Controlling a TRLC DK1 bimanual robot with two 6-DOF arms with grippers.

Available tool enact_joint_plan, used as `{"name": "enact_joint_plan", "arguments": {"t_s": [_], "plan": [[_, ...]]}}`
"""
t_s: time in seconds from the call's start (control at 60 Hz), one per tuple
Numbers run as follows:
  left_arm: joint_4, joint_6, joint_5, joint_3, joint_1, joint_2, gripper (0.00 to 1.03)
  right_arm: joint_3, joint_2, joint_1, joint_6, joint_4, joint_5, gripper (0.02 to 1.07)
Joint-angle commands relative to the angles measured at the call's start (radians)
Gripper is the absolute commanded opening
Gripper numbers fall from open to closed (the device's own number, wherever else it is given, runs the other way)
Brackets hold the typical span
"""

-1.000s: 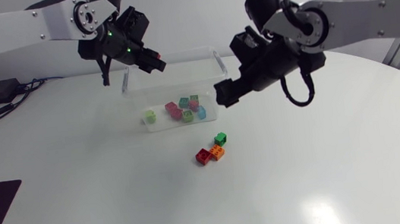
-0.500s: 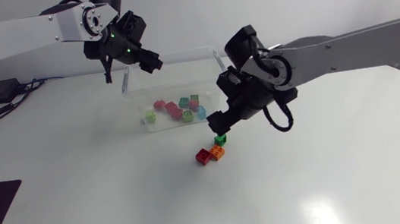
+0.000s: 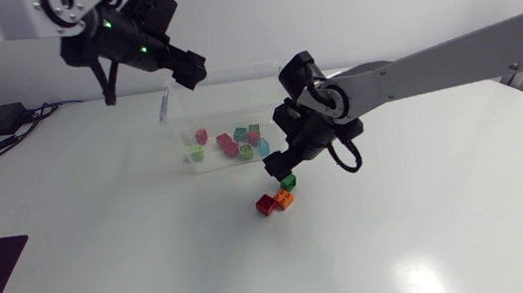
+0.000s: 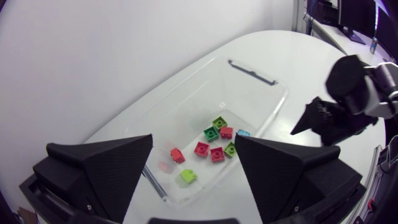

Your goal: Place the duplo bricks in the container

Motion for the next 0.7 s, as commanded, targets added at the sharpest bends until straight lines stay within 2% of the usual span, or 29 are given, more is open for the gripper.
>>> {"name": "enact_joint_plan", "arguments": {"t_s": [0.0, 0.133, 0.283, 0.583, 0.683], "plan": [[-0.026, 0.029, 0.025, -0.084, -0.015, -0.103, 0.93, 0.027, 0.043, -0.003, -0.015, -0.006, 0.012, 0.96], [-0.089, 0.072, 0.065, -0.184, -0.038, -0.188, 0.93, 0.042, 0.063, -0.004, -0.015, -0.018, 0.015, 0.95], [-0.109, 0.126, 0.070, -0.287, -0.061, -0.238, 0.93, 0.054, 0.083, -0.011, -0.013, -0.027, 0.018, 0.93], [-0.138, 0.182, 0.085, -0.393, -0.085, -0.246, 0.93, 0.062, 0.112, -0.024, -0.018, -0.049, 0.018, 0.93], [-0.138, 0.187, 0.085, -0.414, -0.090, -0.246, 0.93, 0.062, 0.117, -0.027, -0.019, -0.050, 0.018, 0.87]]}}
